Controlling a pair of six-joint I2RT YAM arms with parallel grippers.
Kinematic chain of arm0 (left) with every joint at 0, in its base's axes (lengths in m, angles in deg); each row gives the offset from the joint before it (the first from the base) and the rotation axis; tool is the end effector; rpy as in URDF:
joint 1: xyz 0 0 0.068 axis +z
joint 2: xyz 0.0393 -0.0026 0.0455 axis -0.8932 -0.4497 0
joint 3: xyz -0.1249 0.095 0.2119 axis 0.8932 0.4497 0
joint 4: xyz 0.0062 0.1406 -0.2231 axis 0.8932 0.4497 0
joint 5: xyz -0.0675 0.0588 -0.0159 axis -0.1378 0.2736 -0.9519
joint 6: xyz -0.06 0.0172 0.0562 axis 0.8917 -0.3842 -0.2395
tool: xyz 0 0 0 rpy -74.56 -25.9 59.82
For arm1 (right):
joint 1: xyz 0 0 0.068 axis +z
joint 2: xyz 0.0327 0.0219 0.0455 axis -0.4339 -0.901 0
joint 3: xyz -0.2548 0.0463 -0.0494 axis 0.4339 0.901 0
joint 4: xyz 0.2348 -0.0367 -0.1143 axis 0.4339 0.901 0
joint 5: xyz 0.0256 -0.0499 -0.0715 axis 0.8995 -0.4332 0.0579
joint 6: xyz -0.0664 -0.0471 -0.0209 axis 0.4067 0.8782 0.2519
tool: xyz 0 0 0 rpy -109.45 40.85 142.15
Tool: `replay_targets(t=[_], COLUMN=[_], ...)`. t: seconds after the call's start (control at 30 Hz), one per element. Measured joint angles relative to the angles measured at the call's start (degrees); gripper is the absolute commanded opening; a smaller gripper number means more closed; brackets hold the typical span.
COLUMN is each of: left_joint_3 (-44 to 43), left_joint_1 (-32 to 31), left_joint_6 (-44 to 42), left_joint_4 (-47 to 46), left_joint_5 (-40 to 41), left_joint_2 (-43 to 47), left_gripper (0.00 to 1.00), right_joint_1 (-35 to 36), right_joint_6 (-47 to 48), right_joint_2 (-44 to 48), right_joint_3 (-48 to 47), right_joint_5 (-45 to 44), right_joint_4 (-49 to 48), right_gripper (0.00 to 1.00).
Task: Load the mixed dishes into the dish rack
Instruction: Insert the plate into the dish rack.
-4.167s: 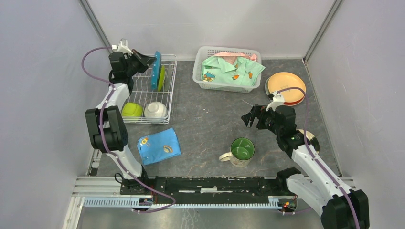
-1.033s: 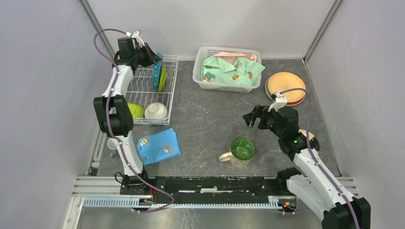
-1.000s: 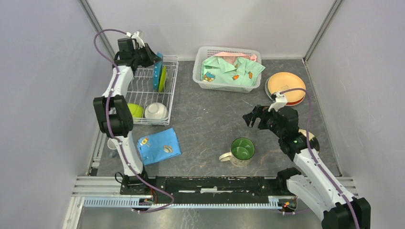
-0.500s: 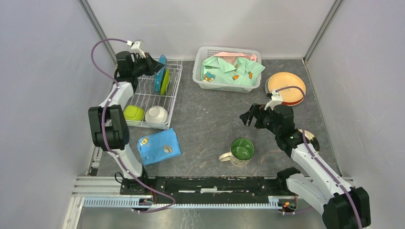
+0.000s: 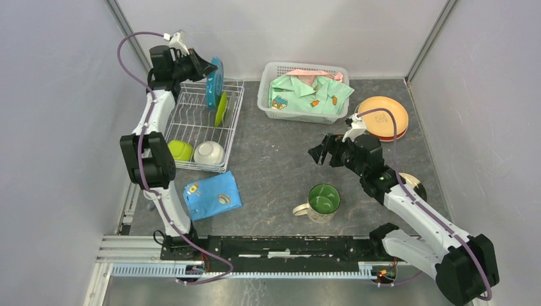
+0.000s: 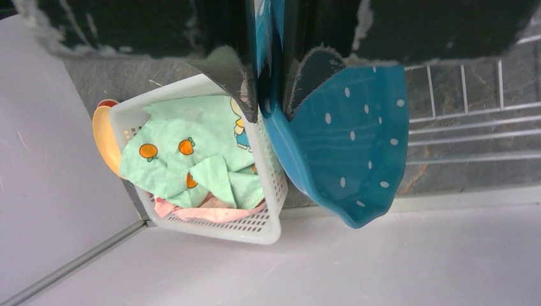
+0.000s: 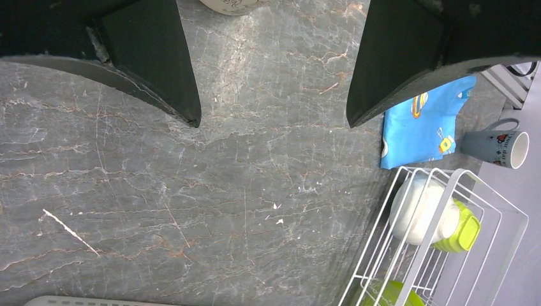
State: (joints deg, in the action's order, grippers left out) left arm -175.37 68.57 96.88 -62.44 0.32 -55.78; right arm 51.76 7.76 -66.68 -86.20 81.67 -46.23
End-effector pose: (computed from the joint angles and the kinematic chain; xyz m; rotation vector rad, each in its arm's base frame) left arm 0.4994 0.0006 0.3167 0.0299 1.8635 -0.8198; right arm 0.2352 0.1240 0.2389 0.0168 2.0126 0.7614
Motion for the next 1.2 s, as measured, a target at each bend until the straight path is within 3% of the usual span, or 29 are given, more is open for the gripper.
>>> replay_targets(t=[0.77, 1.03, 1.2], left_joint_3=[-2.7, 2.2, 5.9], left_joint_1=[0.1, 0.0, 0.0], left_joint_6=[-4.5, -4.3, -3.2], left_joint_4=[10.2, 12.7, 11.7], left_joint_5=[1.7, 8.0, 11.2], left_joint_2=[0.6, 3.4, 3.7], left_gripper=[0.02, 0.02, 0.08], right_joint_1=[1.0, 1.0, 1.3], right_joint_6=[0.1, 0.1, 0.1], right_joint_2=[-0.5, -0.5, -0.5], right_joint_3=[-0.1, -0.1, -0.1], right_joint_5=[-0.9, -0.9, -1.0], right_joint_4=[0.0, -0.1, -0.1], right_gripper=[0.91, 0.91, 0.92])
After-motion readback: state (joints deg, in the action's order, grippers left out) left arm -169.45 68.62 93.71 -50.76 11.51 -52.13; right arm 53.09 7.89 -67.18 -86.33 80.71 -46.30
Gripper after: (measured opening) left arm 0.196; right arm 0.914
